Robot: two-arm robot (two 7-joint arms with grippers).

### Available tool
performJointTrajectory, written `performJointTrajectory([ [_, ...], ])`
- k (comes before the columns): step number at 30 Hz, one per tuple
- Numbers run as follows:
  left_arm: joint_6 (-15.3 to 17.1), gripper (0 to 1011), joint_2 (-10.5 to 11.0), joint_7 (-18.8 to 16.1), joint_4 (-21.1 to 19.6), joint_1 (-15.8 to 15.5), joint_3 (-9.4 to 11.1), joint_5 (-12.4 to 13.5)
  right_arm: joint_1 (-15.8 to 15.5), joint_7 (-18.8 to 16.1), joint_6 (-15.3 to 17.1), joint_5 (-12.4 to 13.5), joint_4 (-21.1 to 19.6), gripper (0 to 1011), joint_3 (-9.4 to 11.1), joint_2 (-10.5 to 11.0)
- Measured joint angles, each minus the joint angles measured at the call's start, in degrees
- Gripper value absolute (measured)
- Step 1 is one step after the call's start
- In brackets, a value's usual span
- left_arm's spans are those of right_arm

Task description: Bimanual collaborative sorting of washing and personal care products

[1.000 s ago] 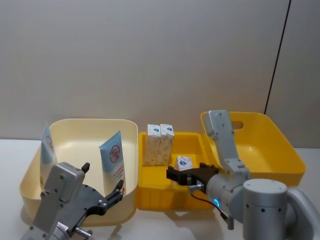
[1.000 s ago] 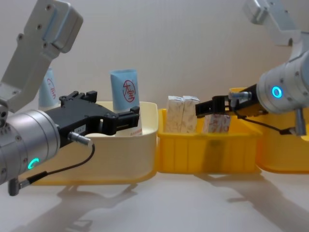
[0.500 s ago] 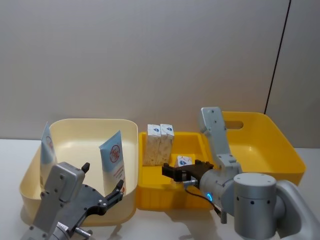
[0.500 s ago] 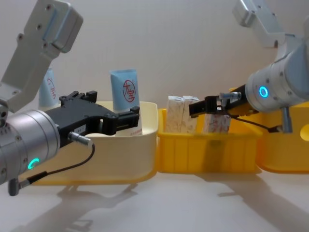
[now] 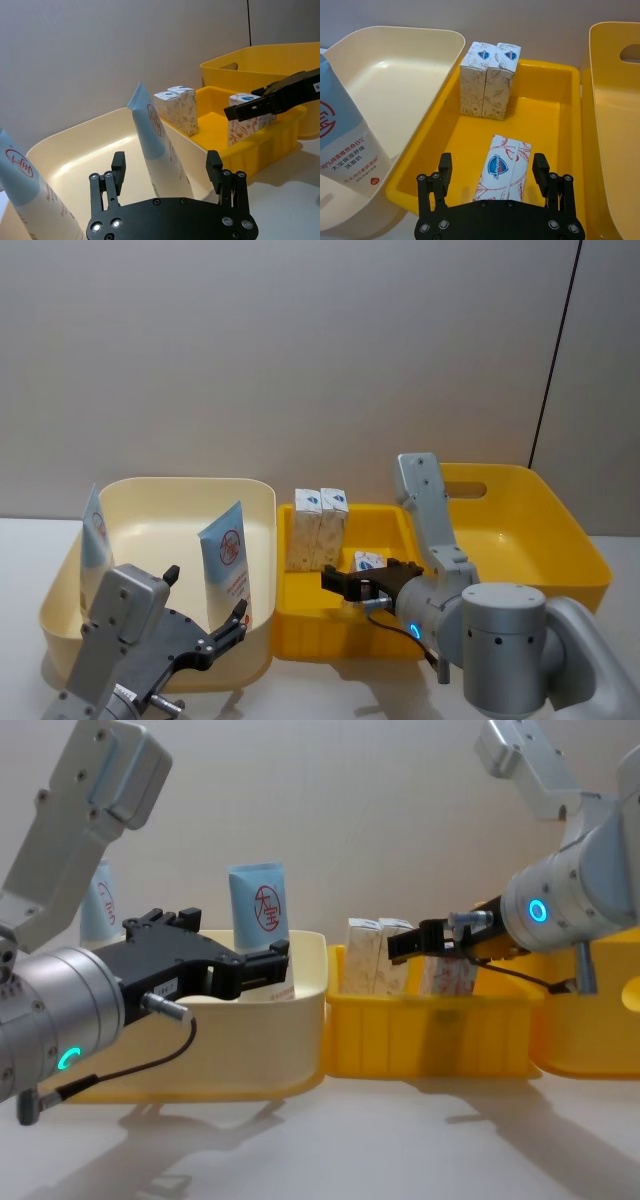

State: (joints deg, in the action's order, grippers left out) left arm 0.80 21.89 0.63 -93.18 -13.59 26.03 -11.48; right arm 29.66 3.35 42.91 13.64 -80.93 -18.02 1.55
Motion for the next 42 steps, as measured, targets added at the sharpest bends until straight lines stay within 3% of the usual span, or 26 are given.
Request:
performJointTrajectory([
  [8, 0.0, 1003, 0.0, 0.0, 0.0, 0.0, 0.0, 0.0, 0.2, -0.1, 0.0, -0.1, 0.3, 998, 0.0, -0.1],
  [12, 0.0, 1003, 0.0, 0.0, 0.0, 0.0, 0.0, 0.0, 0.3, -0.1, -0.1, -0.1, 0.4, 924, -0.1, -0.1],
  [24, 0.0, 1003, 0.0, 0.0, 0.0, 0.0, 0.0, 0.0, 0.3, -0.1, -0.1, -0.1, 0.5, 590, -0.1, -0.2],
  [26, 0.0, 1003, 0.0, 0.0, 0.0, 0.0, 0.0, 0.0, 0.3, -0.1, -0.1, -0.1, 0.6, 477, -0.1, -0.2],
  [30, 0.0, 1003, 0.0, 0.0, 0.0, 0.0, 0.0, 0.0, 0.4, -0.1, -0.1, -0.1, 0.6, 421, -0.1, -0.2],
  [42, 0.0, 1003, 0.0, 0.0, 0.0, 0.0, 0.0, 0.0, 0.4, 0.0, -0.1, -0.1, 0.6, 404, -0.1, -0.2],
])
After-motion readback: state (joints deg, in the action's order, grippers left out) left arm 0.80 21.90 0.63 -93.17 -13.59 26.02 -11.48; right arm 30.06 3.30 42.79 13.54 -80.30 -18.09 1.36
